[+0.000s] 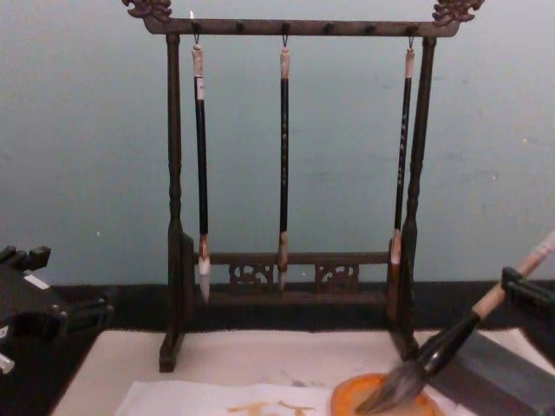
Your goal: Pick up the brush from the inkstone, write on the paper, then place the brush back to its original position.
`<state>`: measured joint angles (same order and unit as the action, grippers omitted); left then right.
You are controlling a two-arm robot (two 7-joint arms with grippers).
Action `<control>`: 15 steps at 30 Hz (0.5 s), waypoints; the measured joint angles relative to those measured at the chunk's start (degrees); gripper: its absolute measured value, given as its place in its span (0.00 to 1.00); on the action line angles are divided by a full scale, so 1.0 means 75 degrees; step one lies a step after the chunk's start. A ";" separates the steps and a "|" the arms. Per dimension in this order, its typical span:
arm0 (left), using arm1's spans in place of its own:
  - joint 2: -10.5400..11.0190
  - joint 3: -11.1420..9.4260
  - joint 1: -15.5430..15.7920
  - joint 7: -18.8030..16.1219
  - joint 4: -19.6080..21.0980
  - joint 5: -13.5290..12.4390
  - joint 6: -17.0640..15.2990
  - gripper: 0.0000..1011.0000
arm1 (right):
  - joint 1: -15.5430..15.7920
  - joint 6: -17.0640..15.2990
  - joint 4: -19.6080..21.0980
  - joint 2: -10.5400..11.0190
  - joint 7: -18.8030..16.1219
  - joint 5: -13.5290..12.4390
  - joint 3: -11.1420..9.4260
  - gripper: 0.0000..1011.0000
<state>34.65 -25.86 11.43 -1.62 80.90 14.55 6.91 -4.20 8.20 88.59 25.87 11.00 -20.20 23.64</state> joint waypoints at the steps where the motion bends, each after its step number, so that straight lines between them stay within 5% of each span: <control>1: 0.0000 0.0000 0.0000 0.0000 0.0000 0.0000 0.0000 1.00 | -0.0021 -0.0015 -0.0039 -0.0029 0.0049 0.0083 0.0011 0.99; 15: 0.0000 0.0000 0.0000 0.0000 0.0000 0.0000 0.0000 1.00 | -0.0115 -0.0100 -0.0514 -0.0350 0.0065 0.0541 -0.0051 0.99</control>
<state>34.65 -25.86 11.43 -1.62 80.90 14.55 6.91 -5.05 7.45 84.74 23.25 11.48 -16.14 23.26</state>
